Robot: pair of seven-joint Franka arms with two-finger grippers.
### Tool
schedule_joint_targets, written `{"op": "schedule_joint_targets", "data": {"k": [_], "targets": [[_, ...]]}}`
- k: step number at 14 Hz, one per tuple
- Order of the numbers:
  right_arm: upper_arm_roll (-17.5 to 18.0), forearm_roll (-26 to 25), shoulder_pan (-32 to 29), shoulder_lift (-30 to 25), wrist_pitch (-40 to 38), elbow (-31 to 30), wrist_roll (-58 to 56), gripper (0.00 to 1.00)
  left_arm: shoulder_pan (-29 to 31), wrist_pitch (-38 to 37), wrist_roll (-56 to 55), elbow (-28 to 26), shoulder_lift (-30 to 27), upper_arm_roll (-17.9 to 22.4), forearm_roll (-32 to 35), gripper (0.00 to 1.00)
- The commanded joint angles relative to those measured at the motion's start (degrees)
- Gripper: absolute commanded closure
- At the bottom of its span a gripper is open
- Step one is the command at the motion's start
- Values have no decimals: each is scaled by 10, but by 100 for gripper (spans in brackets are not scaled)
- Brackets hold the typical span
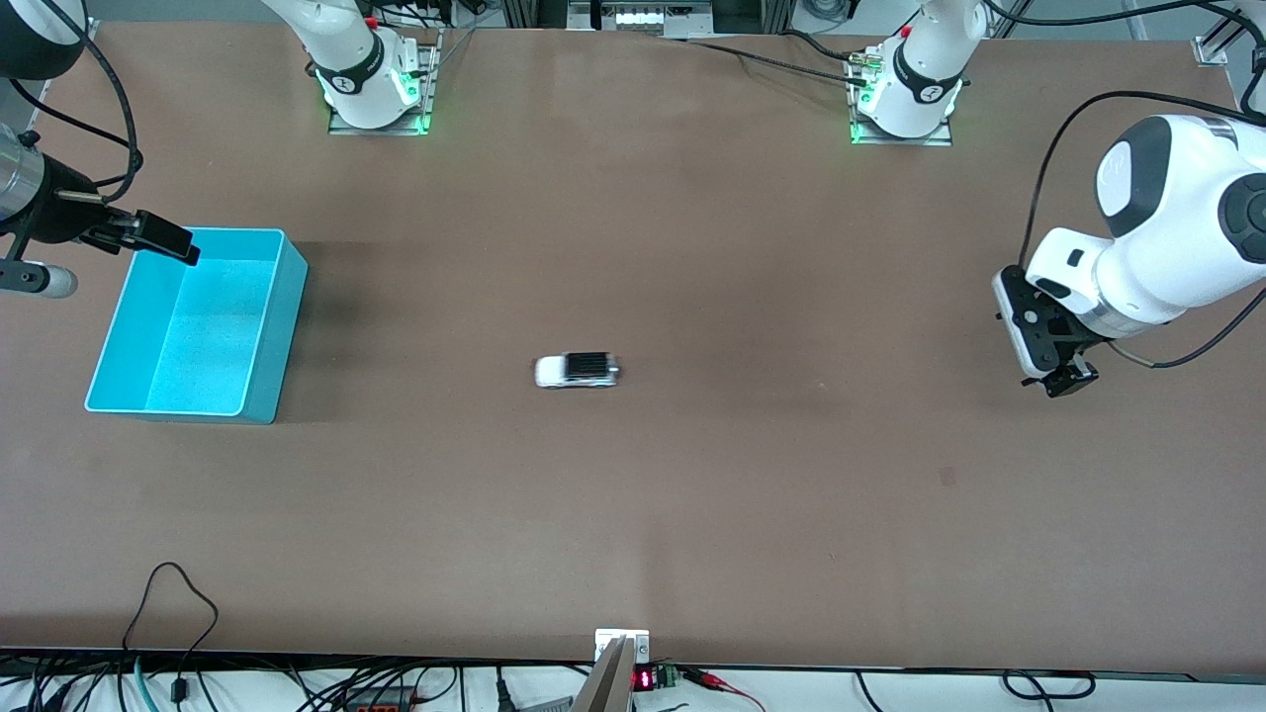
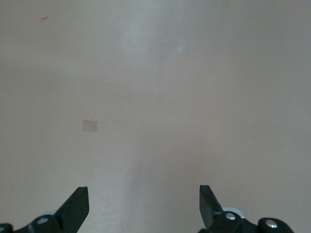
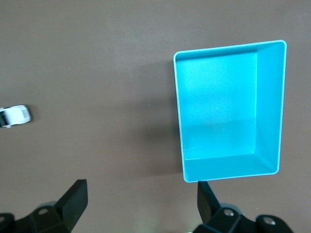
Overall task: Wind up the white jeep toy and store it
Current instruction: 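Withdraw the left gripper while the right gripper reaches toward the jeep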
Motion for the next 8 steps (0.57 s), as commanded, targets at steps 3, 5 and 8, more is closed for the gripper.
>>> {"op": "schedule_joint_targets", "data": {"k": [3, 5, 8], "targets": [[0, -2, -2, 3, 1, 4, -9, 0, -10, -13, -142, 44, 11, 9, -12, 0], [0, 0, -2, 7, 1, 5, -10, 0, -11, -12, -212, 52, 11, 9, -12, 0], [0, 1, -3, 12, 1, 5, -10, 0, -19, -13, -338, 57, 10, 11, -12, 0]]}}
